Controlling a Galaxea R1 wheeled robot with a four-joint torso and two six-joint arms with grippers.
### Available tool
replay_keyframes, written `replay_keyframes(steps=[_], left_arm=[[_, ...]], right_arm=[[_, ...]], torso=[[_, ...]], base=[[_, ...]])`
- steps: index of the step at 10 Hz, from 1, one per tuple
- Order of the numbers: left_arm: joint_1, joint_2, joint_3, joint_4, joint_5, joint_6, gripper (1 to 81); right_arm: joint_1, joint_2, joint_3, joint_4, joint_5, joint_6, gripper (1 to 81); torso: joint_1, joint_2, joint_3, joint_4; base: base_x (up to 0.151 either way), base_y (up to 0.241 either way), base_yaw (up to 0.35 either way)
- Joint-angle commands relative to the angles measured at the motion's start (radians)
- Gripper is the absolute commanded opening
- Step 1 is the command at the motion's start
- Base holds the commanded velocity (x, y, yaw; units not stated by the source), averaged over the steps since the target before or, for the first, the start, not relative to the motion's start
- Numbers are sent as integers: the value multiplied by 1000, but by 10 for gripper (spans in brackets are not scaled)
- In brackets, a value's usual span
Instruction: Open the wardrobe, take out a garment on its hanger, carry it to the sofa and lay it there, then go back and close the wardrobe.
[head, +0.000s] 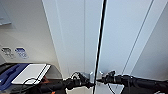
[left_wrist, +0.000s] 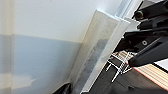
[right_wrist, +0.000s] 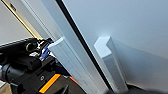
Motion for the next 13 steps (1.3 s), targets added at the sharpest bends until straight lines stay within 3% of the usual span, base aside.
replay_keyframes(steps=[1, 6, 8, 10, 13], left_arm=[[58, -79, 298, 84, -16, 5, 811], [254, -371, 555, 190, -28, 3, 811], [345, -519, 655, 245, -111, 5, 811], [431, -640, 712, 301, -171, 5, 811], [601, -777, 639, 304, -328, 3, 811]], right_arm=[[48, 14, 198, 56, -30, 25, 811], [-47, -147, 378, 53, -27, 22, 811], [-127, -247, 472, -17, -24, 24, 811], [-222, -341, 519, -59, 41, 22, 811], [-340, -508, 523, -100, 131, 25, 811]], torso=[[0, 0, 0, 0], [0, 0, 0, 0], [0, 0, 0, 0], [0, 0, 1, 0], [0, 0, 2, 0]], base=[[0, 0, 0], [0, 0, 0], [0, 0, 0], [0, 0, 0], [0, 0, 0]])
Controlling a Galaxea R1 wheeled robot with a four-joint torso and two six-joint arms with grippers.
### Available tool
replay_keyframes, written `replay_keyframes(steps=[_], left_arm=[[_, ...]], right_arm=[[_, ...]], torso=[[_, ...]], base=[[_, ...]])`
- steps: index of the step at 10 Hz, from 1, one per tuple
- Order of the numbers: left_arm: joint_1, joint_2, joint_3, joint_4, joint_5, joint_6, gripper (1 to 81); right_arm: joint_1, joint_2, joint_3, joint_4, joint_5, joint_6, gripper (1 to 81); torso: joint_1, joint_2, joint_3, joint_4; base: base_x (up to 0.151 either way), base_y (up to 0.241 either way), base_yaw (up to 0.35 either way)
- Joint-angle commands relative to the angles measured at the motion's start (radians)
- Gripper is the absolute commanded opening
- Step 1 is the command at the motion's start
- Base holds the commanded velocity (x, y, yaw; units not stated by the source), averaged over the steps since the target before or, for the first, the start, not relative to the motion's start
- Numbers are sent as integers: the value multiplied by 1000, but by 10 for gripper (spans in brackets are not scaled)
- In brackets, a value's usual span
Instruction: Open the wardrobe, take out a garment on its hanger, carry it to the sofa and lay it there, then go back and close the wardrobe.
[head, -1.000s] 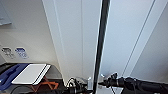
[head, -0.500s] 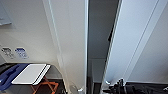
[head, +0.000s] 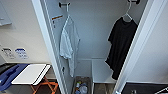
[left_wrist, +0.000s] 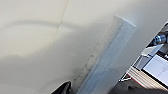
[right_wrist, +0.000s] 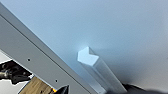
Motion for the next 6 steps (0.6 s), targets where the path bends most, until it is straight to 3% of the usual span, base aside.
replay_keyframes(steps=[1, 3, 4, 6], left_arm=[[222, -120, 41, 67, -17, -42, 811], [369, -104, -189, -82, -233, -45, 811], [429, -62, -308, -216, -314, -45, 811], [513, 76, -513, -491, -373, -42, 811]], right_arm=[[-91, -117, 92, -21, -58, 48, 811], [-161, -158, -63, 14, 0, 86, 811], [-196, -154, -187, 82, 5, 142, 811], [-264, -88, -418, 132, 3, 195, 811]], torso=[[0, 0, 0, 0], [0, 0, 0, 0], [0, 0, 1, 0], [-3, -2, 1, 0]], base=[[0, 0, 0], [0, 0, 0], [0, 0, 0], [0, 0, 0]])
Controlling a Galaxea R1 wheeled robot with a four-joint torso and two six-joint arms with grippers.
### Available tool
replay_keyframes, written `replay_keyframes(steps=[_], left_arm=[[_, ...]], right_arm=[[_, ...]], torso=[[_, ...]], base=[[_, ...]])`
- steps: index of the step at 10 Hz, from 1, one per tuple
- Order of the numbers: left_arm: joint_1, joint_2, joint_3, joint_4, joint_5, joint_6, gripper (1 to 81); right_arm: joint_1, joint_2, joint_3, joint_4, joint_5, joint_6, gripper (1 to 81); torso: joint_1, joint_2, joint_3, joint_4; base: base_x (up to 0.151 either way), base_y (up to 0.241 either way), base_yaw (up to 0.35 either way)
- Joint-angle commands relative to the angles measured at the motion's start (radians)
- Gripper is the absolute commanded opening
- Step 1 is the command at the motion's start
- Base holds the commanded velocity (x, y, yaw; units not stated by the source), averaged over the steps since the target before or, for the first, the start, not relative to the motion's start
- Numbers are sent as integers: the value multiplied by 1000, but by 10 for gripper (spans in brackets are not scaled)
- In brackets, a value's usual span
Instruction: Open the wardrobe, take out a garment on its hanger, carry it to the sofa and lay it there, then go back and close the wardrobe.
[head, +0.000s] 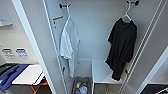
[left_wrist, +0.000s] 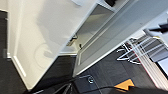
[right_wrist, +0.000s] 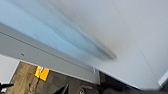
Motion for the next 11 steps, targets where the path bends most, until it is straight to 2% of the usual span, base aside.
replay_keyframes(steps=[1, 3, 4, 6, 11], left_arm=[[162, 191, -367, -452, -253, 0, 811], [177, 333, -554, -459, -235, -1, 811], [181, 432, -671, -450, -189, 1, 811], [182, 567, -825, -439, -125, 3, 811], [182, 760, -1047, -436, 44, 24, 811]], right_arm=[[-51, 55, -378, 133, 3, 131, 811], [-106, 198, -617, 138, -8, 156, 811], [-147, 269, -710, 126, -14, 154, 811], [-201, 358, -793, 120, -14, 144, 811], [-336, 609, -1083, 120, 3, 140, 811]], torso=[[0, 0, 0, 0], [-1, 0, 0, 0], [-1, -1, 0, 0], [-2, -1, 0, 0], [-2, -1, 0, 0]], base=[[0, 0, 0], [0, 0, 0], [0, 0, 0], [0, 0, 0], [0, 0, 0]])
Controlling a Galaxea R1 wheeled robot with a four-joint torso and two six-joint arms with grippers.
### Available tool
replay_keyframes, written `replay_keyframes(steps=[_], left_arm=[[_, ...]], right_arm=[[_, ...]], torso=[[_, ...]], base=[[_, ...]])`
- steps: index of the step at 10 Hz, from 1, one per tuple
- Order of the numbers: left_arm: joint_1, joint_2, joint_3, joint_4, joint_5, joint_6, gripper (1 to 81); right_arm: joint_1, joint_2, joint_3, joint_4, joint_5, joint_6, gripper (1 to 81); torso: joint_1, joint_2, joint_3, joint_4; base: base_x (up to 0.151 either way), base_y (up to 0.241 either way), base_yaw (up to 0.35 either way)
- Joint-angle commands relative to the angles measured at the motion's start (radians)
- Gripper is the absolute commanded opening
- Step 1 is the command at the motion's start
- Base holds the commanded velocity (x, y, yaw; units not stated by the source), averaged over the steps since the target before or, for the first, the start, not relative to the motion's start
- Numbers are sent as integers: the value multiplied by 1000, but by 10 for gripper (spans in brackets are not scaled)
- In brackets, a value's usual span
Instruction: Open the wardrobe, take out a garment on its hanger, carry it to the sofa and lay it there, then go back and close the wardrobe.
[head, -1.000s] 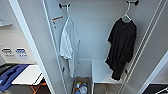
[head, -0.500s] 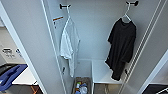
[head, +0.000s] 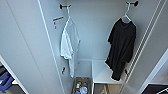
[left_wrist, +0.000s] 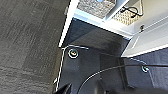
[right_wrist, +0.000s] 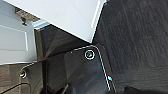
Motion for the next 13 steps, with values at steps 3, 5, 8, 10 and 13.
replay_keyframes(steps=[3, 5, 8, 10, 13], left_arm=[[5, 188, -236, 16, 165, 25, 811], [5, 214, -248, 31, 190, 26, 811], [10, 223, -249, 44, 195, 26, 811], [10, 225, -249, 71, 202, 26, 811], [10, 226, -249, 73, 204, 26, 811]], right_arm=[[-115, 192, -211, -56, -15, 14, 811], [-152, 261, -233, -136, -15, 15, 811], [-174, 368, -349, -185, -14, 15, 811], [-177, 373, -347, -188, -14, 14, 811], [-174, 375, -344, -195, -15, 12, 811]], torso=[[0, 0, 0, 0], [0, -1, 1, 0], [-1, -1, 2, 0], [0, -1, 2, 0], [-2, -2, 2, 0]], base=[[0, 0, 0], [0, 0, 0], [-21, 0, 0], [-66, 0, 0], [-52, 0, 0]])
